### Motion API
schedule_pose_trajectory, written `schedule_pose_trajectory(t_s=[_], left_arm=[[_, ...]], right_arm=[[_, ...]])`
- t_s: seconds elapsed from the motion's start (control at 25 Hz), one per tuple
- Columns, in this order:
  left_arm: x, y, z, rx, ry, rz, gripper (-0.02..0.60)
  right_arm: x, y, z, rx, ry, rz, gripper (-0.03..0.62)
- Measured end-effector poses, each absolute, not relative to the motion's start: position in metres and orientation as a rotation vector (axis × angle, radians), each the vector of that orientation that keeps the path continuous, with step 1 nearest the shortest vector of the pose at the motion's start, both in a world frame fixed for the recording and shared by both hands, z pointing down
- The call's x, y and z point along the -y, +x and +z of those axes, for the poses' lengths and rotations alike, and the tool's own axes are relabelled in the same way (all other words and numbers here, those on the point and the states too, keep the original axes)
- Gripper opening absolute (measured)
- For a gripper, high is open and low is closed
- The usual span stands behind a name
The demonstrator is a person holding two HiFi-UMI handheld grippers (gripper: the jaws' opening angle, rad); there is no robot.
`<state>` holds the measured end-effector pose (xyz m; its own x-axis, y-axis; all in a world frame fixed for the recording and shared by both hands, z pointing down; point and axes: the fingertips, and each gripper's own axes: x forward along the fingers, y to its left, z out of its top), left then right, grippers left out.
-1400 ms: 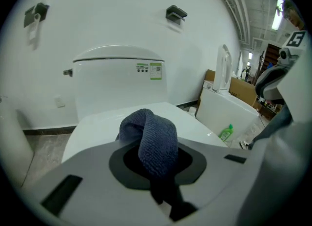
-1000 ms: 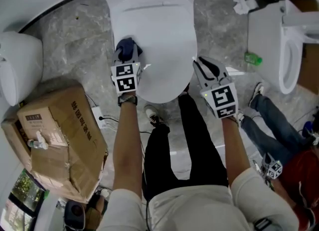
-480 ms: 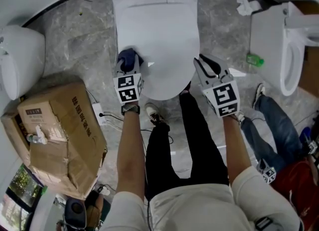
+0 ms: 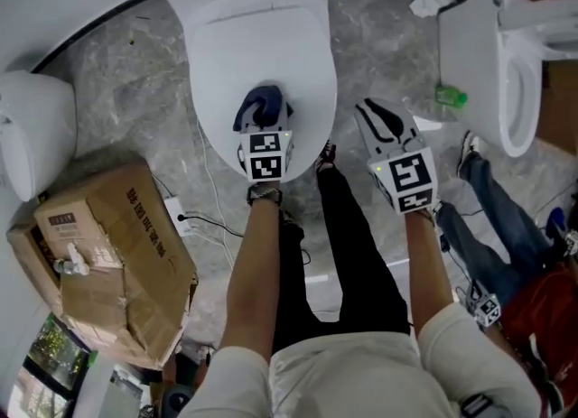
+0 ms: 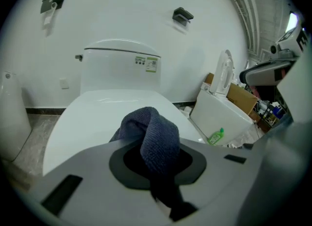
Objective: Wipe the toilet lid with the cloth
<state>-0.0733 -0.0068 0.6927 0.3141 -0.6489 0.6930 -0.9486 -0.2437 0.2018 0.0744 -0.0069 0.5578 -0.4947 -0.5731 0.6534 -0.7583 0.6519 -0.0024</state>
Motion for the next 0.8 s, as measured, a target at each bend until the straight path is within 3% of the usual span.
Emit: schedule_pose_trajectory(t_s=[0.48, 0.8], left_arm=[[-0.026, 0.055, 0.708, 1.144, 2.124, 0.706, 0.054], [-0.071, 0.037, 0.709, 1.118, 2.107, 0.72, 0.054]], right_arm=[[-0.016, 0.147, 0.56, 2.152, 1.149, 0.415, 0.084], [-0.038, 0.127, 0.567, 2.158, 1.124, 0.436, 0.084]])
